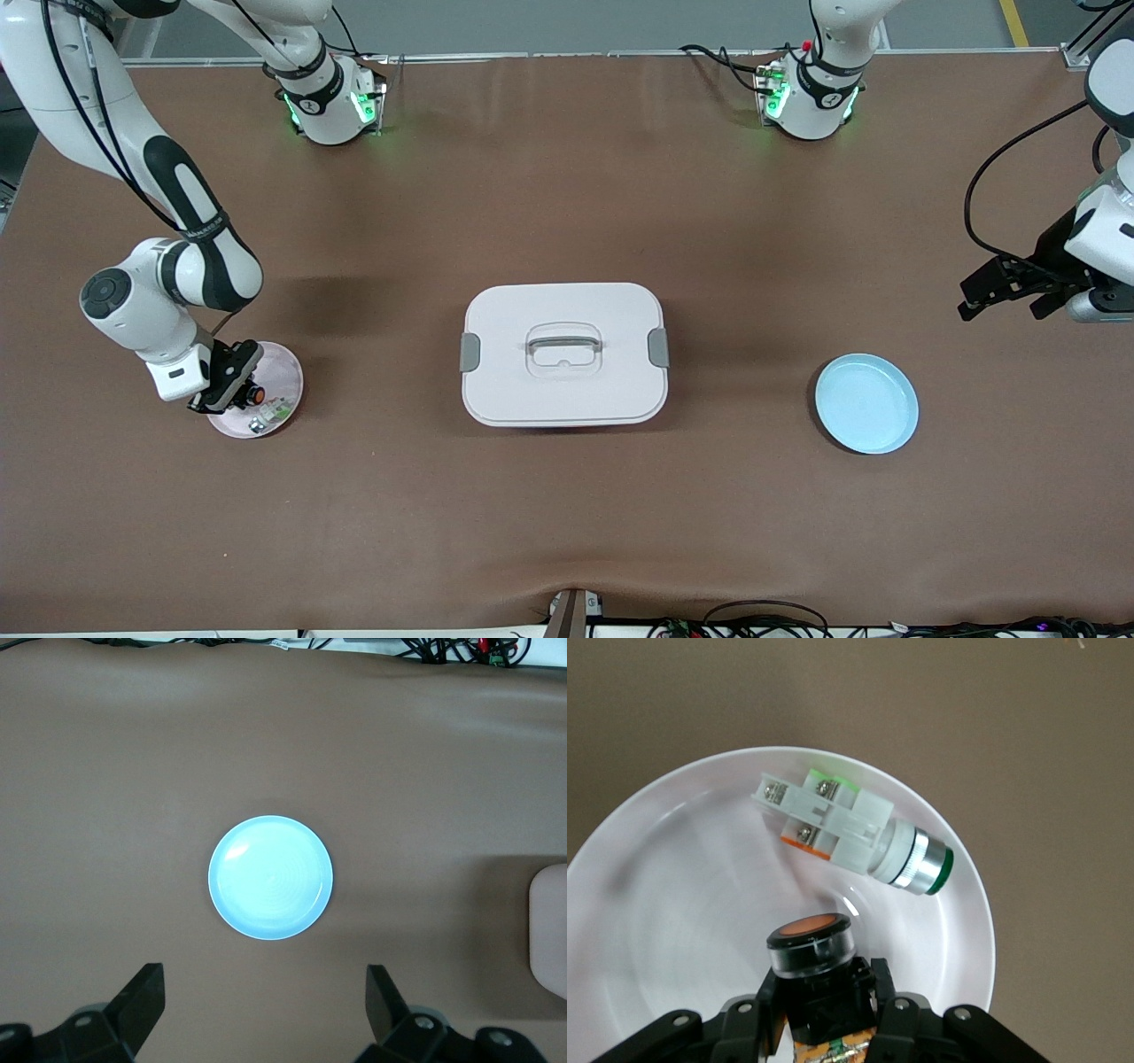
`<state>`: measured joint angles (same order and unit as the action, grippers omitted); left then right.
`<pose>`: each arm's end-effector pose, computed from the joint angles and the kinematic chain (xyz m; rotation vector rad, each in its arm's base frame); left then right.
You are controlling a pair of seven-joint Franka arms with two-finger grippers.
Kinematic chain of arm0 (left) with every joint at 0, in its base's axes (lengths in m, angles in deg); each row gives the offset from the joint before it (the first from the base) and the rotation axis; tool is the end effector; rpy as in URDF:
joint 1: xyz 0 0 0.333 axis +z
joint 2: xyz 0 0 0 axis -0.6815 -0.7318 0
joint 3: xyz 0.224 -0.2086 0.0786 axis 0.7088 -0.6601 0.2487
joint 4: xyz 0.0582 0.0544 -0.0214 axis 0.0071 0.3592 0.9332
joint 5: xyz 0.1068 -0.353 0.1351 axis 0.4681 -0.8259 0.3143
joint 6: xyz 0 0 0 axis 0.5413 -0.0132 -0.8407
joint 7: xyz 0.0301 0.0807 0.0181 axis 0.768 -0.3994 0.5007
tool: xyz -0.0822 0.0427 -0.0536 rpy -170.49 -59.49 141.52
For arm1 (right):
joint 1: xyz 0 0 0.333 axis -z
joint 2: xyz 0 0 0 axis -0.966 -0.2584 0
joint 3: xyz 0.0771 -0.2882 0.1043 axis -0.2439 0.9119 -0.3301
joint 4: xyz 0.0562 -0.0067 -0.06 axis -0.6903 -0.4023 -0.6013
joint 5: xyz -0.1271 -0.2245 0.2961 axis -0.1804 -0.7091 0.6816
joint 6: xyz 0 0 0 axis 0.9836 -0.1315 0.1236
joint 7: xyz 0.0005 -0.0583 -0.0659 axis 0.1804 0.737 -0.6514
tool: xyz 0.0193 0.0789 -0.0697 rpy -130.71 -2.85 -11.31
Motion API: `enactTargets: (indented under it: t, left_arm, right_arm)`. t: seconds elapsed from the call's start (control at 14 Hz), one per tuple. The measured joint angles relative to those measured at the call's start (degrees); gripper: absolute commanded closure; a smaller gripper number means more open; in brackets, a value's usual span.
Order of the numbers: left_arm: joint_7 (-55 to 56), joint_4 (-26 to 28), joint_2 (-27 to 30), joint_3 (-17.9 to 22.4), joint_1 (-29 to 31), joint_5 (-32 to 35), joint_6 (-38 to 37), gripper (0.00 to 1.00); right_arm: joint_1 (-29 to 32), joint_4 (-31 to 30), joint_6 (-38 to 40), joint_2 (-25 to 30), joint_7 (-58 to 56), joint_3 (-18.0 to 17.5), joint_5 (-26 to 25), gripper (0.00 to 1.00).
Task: Transfer orange switch to right arm and place
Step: 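Open the right gripper and raise it away from the plate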
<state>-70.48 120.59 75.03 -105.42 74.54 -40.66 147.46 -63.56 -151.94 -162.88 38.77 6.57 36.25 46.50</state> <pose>0.5853 0.0051 0.5492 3.0817 0.0448 0.3096 0.6022 -0.0876 0.1791 2.5101 1.6969 0.2480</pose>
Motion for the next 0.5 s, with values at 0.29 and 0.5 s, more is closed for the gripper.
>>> enactTargets:
  t: [0.29, 0.5]
  left_arm:
    - [0.0, -0.1, 0.0, 0.0, 0.0, 0.0, 0.2, 0.00]
    - [0.0, -0.1, -0.2, 0.2, -0.3, 0.0, 0.2, 0.00]
  right_arm:
    - [0.0, 0.0, -0.3, -0.1, -0.3, -0.1, 0.0, 0.29]
    - [0.0, 0.0, -0.6, -0.3, -0.7, -0.2, 0.0, 0.00]
